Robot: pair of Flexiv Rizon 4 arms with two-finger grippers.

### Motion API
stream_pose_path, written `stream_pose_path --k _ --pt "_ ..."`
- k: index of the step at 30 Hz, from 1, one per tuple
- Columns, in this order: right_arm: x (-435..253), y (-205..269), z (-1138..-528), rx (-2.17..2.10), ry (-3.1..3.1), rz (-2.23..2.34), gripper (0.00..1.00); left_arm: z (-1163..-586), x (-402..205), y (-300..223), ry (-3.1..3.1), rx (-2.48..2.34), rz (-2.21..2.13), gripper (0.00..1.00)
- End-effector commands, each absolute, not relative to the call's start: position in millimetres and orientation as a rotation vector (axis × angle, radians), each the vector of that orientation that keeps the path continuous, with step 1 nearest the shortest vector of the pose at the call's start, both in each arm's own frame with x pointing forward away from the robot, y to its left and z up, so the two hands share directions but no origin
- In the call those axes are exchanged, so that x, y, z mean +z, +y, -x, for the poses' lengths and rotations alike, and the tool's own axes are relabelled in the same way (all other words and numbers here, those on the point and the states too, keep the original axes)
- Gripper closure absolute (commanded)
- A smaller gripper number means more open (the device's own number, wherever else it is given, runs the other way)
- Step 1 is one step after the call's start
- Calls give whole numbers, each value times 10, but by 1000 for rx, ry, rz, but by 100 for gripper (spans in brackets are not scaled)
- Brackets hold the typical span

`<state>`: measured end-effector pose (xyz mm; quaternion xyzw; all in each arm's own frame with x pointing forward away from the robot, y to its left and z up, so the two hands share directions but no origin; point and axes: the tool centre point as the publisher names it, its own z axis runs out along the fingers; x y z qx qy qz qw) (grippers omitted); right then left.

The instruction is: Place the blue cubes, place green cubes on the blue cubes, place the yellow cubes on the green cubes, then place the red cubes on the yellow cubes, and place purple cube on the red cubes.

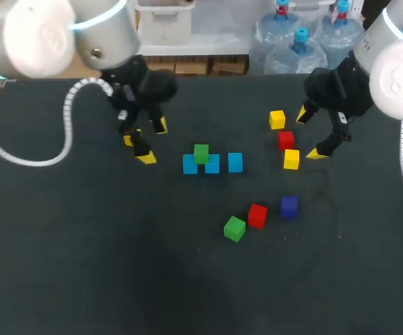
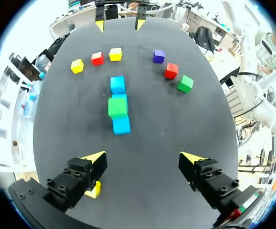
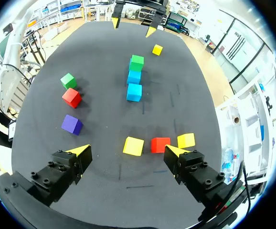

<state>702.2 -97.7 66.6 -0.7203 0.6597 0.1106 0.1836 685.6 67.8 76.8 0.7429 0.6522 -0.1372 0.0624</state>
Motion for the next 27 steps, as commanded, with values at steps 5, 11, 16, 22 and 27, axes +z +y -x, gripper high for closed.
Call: stream_pose_path --k 5,11,16,22,27 --pt "663 -978 -7026 314 1859 2031 0 -6625 834 1173 1959 -371 -1997 0" --pt "663 -978 -7026 314 1859 2031 0 -6642 893 1419 1928 -345 -1900 0" --pt "663 -978 -7026 314 1859 2031 0 -6673 953 1598 1878 -315 -1883 0" --pt "663 -978 -7026 314 1859 2031 0 -6681 995 1682 1858 -287 -1911 0" --pt "663 -978 -7026 314 1859 2031 0 -6693 1009 1683 1876 -297 -1929 0"
